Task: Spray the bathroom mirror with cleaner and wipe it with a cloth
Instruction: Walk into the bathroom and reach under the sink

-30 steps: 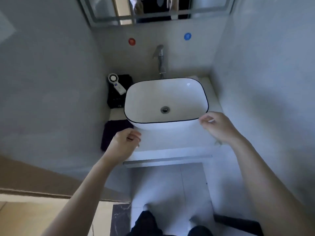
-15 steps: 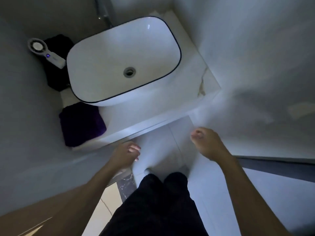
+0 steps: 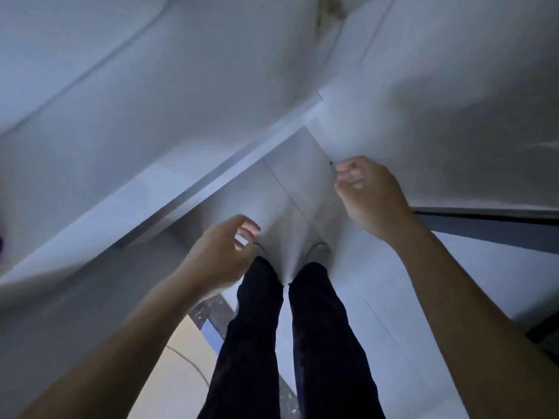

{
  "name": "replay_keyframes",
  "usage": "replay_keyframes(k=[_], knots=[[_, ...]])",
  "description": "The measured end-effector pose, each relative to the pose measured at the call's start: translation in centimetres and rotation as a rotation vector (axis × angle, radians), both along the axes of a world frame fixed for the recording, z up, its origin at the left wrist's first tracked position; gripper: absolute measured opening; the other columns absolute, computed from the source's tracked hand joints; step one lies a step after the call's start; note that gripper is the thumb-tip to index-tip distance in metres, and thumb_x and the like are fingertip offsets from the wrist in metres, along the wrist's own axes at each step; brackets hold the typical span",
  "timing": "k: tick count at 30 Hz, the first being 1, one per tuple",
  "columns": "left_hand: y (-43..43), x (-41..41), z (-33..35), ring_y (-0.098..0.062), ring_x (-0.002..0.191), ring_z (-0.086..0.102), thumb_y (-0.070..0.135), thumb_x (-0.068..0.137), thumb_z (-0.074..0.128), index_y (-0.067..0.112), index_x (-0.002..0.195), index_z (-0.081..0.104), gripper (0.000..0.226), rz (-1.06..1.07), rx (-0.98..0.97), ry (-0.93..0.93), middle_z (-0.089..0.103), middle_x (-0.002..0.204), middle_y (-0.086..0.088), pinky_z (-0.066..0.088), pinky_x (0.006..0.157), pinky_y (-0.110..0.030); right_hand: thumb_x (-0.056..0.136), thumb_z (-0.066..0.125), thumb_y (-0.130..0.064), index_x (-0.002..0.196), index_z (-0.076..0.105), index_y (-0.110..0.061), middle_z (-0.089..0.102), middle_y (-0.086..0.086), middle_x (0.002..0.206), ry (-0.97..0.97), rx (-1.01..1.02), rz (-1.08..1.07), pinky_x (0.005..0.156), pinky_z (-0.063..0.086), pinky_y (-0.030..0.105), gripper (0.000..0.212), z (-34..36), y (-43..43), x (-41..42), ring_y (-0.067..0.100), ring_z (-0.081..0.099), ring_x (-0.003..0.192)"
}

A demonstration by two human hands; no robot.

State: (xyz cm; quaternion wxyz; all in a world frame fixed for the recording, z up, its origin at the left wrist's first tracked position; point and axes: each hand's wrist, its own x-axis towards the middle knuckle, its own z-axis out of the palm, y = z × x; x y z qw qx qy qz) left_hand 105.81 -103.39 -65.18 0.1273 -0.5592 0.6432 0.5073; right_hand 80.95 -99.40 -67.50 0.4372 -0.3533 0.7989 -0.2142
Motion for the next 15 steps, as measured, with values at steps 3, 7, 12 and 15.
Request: replay_keyframes(k=[3,7,12,15], knots=[[-1.4,-0.6,-5.0,-0.002,0.094,0.064,0.015,0.097,0.054,0.035,0.114,0.06,0.027,-0.017,-0.001,-0.019,0.062,0.11,0.018,0.054,0.079,-0.026,0.095,0.055,-0.014,0.126,0.059,-0.016,0.06,0.002,0.121,0.031,0.0,0.116,0.088,0.046,0.03,0.031,-4.8,0.0,0.9,0.016,0.061,0.094],[-3.6,-1.3,-11.3,-0.004,0.093,0.067,0.012,0.095,0.058,0.035,0.118,0.06,0.033,0.017,-0.035,-0.007,0.062,0.114,0.015,0.055,0.071,-0.019,0.097,0.056,-0.014,0.134,0.052,-0.014,0.053,0.006,0.131,0.144,-0.015,0.276,0.09,0.051,0.043,0.038,-10.0,0.0,0.3,0.022,0.061,0.102],[-6.3,-3.9,-17.9,-0.01,0.096,0.07,0.011,0.094,0.064,0.033,0.123,0.057,0.037,0.165,-0.157,0.077,0.064,0.115,0.015,0.059,0.089,-0.037,0.096,0.056,-0.018,0.14,0.045,-0.014,0.047,0.005,0.139,0.2,-0.021,0.336,0.084,0.05,0.04,0.046,-15.0,-1.7,1.0,0.025,0.061,0.108],[-7.7,-5.5,-21.0,-0.002,0.096,0.066,0.009,0.095,0.063,0.03,0.131,0.052,0.043,0.266,-0.217,0.121,0.061,0.117,0.013,0.055,0.071,-0.019,0.097,0.054,-0.02,0.142,0.044,-0.018,0.047,0.002,0.14,0.166,-0.07,0.243,0.092,0.049,0.039,0.047,-17.1,-3.1,1.8,0.021,0.057,0.116]])
